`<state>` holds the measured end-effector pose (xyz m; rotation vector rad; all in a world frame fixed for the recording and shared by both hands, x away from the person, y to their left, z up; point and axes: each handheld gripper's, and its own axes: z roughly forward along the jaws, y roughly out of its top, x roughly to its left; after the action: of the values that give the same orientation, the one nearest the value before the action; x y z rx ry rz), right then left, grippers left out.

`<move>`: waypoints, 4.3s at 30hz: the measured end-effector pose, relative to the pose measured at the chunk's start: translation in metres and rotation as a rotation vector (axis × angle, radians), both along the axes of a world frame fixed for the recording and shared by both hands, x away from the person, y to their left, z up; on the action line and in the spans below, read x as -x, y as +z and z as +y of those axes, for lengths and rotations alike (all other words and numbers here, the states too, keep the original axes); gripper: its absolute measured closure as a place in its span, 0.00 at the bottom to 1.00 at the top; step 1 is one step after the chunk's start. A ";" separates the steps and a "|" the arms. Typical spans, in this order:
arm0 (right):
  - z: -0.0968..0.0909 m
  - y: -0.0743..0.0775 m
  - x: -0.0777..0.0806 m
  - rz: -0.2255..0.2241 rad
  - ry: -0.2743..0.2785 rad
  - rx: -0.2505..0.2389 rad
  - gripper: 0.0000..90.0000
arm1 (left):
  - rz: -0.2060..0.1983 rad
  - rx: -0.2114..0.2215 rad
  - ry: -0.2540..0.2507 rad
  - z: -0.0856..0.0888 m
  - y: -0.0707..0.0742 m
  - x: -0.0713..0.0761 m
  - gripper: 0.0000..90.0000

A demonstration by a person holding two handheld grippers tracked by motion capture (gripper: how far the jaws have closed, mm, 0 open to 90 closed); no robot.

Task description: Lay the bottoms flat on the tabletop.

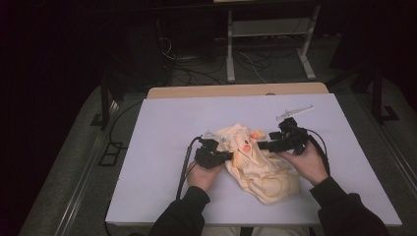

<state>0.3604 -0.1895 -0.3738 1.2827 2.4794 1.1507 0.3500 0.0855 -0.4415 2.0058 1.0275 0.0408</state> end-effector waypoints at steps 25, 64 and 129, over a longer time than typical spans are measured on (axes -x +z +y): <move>0.021 -0.058 -0.101 0.251 0.042 0.164 0.55 | 0.041 0.067 -0.008 0.040 0.011 0.007 0.93; -0.053 0.026 -0.054 0.206 -0.097 -0.080 0.93 | 0.029 0.098 -0.017 0.077 0.100 -0.040 0.93; -0.044 -0.027 -0.110 0.135 -0.307 -0.157 0.94 | 0.041 0.078 0.221 0.073 0.016 -0.124 0.47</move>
<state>0.4708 -0.2332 -0.4005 1.7639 2.2047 1.2339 0.4745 0.1586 -0.4252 1.8224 1.2548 0.0767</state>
